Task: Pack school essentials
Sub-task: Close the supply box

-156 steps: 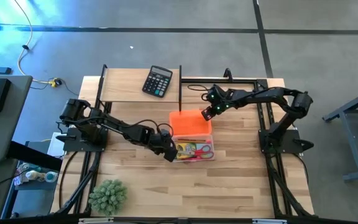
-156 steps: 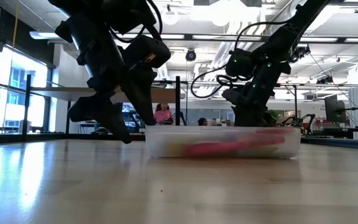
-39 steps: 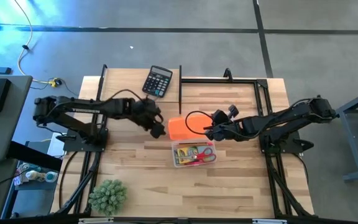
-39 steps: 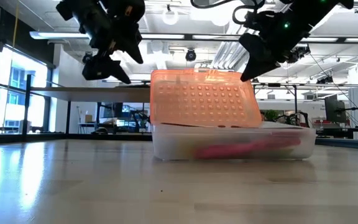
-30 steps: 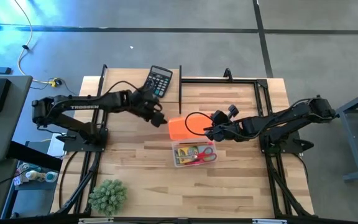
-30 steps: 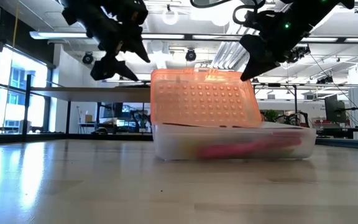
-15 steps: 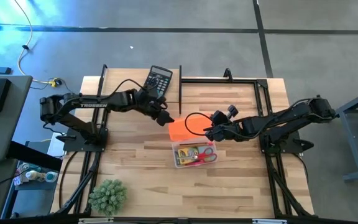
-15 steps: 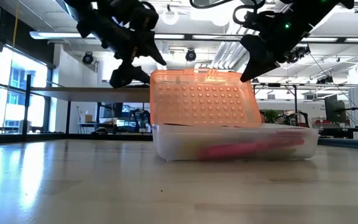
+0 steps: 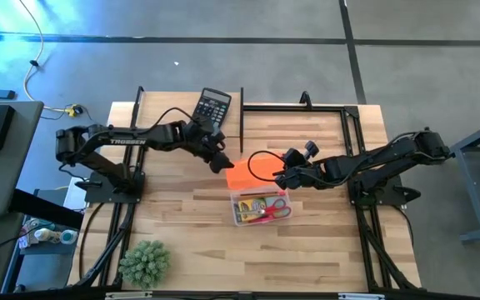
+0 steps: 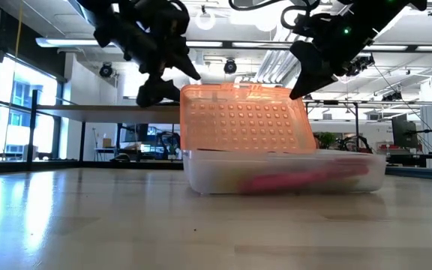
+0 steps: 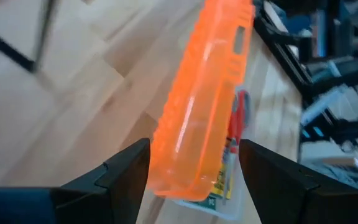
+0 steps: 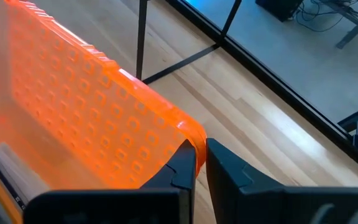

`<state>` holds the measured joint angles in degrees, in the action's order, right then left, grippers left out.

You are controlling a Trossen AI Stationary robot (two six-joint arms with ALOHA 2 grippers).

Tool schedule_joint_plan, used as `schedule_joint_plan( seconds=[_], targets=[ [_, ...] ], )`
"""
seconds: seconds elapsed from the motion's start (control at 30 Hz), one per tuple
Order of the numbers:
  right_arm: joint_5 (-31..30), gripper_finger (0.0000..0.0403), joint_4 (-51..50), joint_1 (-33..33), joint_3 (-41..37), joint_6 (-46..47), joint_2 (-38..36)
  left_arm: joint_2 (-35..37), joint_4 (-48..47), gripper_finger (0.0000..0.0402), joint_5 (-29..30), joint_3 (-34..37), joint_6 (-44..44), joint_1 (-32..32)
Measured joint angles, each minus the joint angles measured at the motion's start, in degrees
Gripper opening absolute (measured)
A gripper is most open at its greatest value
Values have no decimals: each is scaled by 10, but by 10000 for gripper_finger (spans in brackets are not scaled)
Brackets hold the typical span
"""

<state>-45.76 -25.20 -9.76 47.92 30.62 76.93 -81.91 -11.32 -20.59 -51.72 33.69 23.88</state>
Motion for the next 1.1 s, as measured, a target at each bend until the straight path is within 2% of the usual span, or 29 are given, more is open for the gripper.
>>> schedule_joint_plan(
  seconds=[0.13,0.57,0.9,1.1],
  targets=[
    [2,18,3,0,0,4,0,-24,17,236,-27,0,-5,-5],
    [14,18,5,0,0,4,0,-49,24,233,-27,0,0,-24],
    [19,19,11,0,0,25,0,-49,24,176,-9,0,-14,-42],
    [30,53,18,0,0,34,0,-49,23,156,-8,0,-15,-42]
  ],
)
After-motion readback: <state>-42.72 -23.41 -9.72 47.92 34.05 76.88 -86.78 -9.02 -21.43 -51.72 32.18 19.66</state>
